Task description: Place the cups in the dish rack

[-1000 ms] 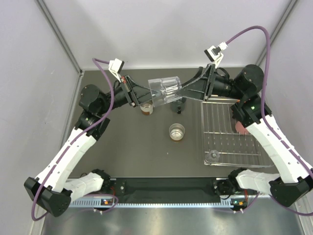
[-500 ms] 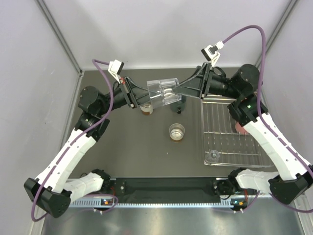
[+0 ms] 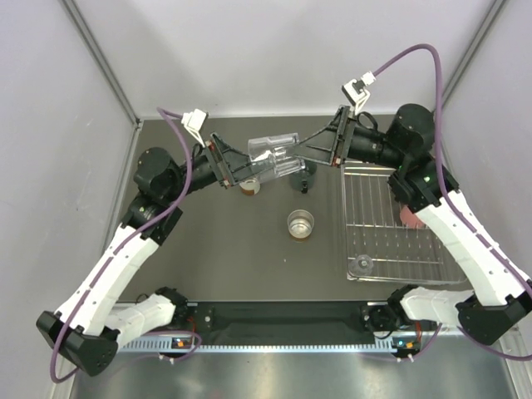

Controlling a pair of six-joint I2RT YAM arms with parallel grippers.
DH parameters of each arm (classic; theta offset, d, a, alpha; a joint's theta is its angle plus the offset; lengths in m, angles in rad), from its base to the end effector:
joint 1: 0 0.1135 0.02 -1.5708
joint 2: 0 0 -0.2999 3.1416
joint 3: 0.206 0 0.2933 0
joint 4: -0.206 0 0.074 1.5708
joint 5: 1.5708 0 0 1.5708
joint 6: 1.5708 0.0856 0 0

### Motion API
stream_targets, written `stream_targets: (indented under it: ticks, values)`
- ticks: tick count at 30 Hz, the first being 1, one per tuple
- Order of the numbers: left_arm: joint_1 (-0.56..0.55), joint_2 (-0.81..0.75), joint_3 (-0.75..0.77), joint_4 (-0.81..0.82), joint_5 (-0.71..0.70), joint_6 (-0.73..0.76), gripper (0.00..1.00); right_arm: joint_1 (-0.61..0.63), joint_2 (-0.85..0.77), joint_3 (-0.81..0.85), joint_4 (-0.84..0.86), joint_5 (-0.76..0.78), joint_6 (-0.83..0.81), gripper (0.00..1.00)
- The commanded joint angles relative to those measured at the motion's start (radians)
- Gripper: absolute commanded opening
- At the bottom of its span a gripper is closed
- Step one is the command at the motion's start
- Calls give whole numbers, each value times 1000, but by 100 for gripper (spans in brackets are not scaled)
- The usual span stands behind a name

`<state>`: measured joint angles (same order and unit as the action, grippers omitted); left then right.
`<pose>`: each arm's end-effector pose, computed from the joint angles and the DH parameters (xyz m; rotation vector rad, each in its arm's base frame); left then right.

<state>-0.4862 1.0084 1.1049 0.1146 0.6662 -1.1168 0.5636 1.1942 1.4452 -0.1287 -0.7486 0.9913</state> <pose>0.2213 -0.1768 0.4842 0.1480 1.6565 -1.7267 0.2298 0.2141 0.5385 -0.3581 1.7308 1.7332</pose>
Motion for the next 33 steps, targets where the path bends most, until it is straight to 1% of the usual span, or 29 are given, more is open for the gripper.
stream_targets:
  ticks: [1, 2, 3, 4, 5, 6, 7, 8, 9, 10, 11, 12, 13, 14, 15, 18, 21, 27, 30, 33]
  values:
    - [1, -51, 36, -217, -77, 118, 98, -14, -5, 63, -123, 110, -88, 0]
    - [1, -63, 41, -268, -118, 155, 98, -24, -8, 69, -149, 129, -97, 0]
    - [1, -70, 47, -315, -143, 175, 98, -36, -8, 75, -229, 150, -124, 0]
    - [1, -79, 61, -416, -178, 195, 98, -63, -5, 93, -268, 199, -140, 0]
    - [1, -94, 70, -473, -216, 236, 98, -82, -5, 102, -319, 222, -158, 0]
    - [1, -99, 84, -537, -335, 253, 98, -102, -2, 112, -360, 245, -189, 0]
    - [1, -105, 111, -687, -394, 284, 98, -140, 4, 130, -465, 302, -209, 0]
    - [1, -100, 131, -755, -451, 299, 98, -154, 22, 150, -529, 340, -268, 0]
    - [3, -94, 151, -821, -540, 313, 98, -163, 39, 176, -596, 392, -302, 0]
    - [3, -88, 186, -861, -560, 334, 97, -172, 57, 226, -733, 516, -331, 0]
    - [5, -77, 202, -916, -574, 365, 95, -176, 95, 248, -787, 578, -392, 0]
    - [3, -73, 217, -937, -585, 374, 95, -177, 116, 265, -839, 639, -414, 0]
    - [3, -68, 231, -946, -591, 382, 95, -183, 134, 286, -880, 767, -430, 0]
    - [5, -65, 234, -961, -593, 393, 94, -189, 169, 290, -941, 825, -450, 0]
    - [3, -65, 236, -963, -591, 394, 94, -194, 182, 285, -951, 906, -462, 0]
    - [5, -65, 228, -964, -590, 396, 94, -209, 215, 236, -950, 1018, -497, 0]
    - [3, -60, 231, -966, -580, 408, 94, -252, 243, 175, -937, 1075, -519, 0]
    - [3, -54, 219, -963, -576, 419, 94, -356, 260, 69, -850, 1059, -571, 0]
    - [5, -45, 223, -960, -571, 431, 94, -383, 286, 40, -810, 1022, -592, 0]
    - [3, -25, 234, -958, -567, 445, 94, -396, 326, 37, -786, 1032, -597, 0]
